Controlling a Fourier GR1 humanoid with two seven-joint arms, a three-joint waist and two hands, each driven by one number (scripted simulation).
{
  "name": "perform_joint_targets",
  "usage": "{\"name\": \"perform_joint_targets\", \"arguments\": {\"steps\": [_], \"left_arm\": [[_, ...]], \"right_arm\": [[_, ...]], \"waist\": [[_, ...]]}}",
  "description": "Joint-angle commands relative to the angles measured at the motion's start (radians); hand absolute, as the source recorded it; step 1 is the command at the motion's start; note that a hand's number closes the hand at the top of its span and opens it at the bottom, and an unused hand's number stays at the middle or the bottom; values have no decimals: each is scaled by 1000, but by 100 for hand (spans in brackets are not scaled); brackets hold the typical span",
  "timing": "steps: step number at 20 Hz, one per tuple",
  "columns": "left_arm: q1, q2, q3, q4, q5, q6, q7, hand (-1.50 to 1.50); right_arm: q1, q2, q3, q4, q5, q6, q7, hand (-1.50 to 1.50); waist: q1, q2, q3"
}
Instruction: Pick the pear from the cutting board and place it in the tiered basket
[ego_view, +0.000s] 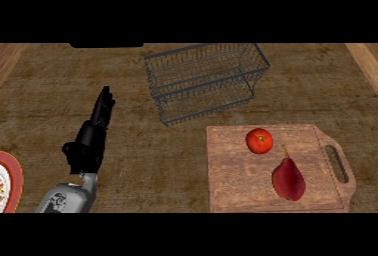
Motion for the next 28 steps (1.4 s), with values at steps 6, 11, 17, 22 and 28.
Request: {"name": "perform_joint_targets", "arguments": {"steps": [6,11,17,22,28], "left_arm": [[19,7,8,-15,-3,6,21,0],[3,-8,-8,-7,-23,9,13,0],[-13,-28,-6,8,-25,-20,14,0],[34,-38,-14,-51,-53,-18,37,0],[-37,-51,47,-10,-65,-38,65,0]], "right_arm": [[27,-314,-181,-301,402,161,2,-150],[6,-320,-141,-562,601,75,86,-150],[38,-285,-17,-772,620,-11,317,-150],[-32,-289,118,-863,593,-87,534,-150],[-56,-247,187,-886,666,-11,586,-150]], "waist": [[-13,-9,-5],[8,0,-5],[15,2,-4],[26,2,-4],[21,4,-3]]}}
